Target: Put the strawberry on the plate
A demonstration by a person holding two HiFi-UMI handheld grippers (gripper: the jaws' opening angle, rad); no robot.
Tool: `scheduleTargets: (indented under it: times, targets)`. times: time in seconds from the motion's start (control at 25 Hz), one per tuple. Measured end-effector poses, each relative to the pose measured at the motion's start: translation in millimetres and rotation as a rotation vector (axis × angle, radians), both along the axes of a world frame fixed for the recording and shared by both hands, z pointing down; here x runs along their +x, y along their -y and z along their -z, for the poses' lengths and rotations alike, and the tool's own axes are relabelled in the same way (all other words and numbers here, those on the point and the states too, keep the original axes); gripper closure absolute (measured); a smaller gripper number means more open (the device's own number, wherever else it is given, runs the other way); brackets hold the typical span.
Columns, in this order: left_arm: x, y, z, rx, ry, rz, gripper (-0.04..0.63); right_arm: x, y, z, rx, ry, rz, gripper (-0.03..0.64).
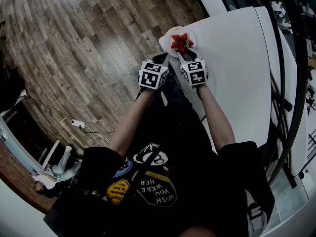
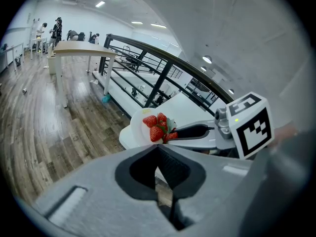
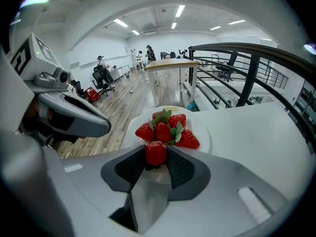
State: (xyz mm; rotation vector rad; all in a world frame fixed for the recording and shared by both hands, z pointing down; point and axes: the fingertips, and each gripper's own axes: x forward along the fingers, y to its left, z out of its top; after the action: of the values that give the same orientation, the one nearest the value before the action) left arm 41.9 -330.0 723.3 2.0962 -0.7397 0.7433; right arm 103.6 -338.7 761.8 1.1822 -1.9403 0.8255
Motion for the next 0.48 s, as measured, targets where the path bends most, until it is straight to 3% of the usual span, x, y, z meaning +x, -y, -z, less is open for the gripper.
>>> scheduleTargets:
  times: [0.48]
  targets:
    - [-8.8,-8.4,0.2,0.001,-0.015,0.013,0.594,-4.4,3.1,-0.5,0.045,0.003,-0.037,0.463]
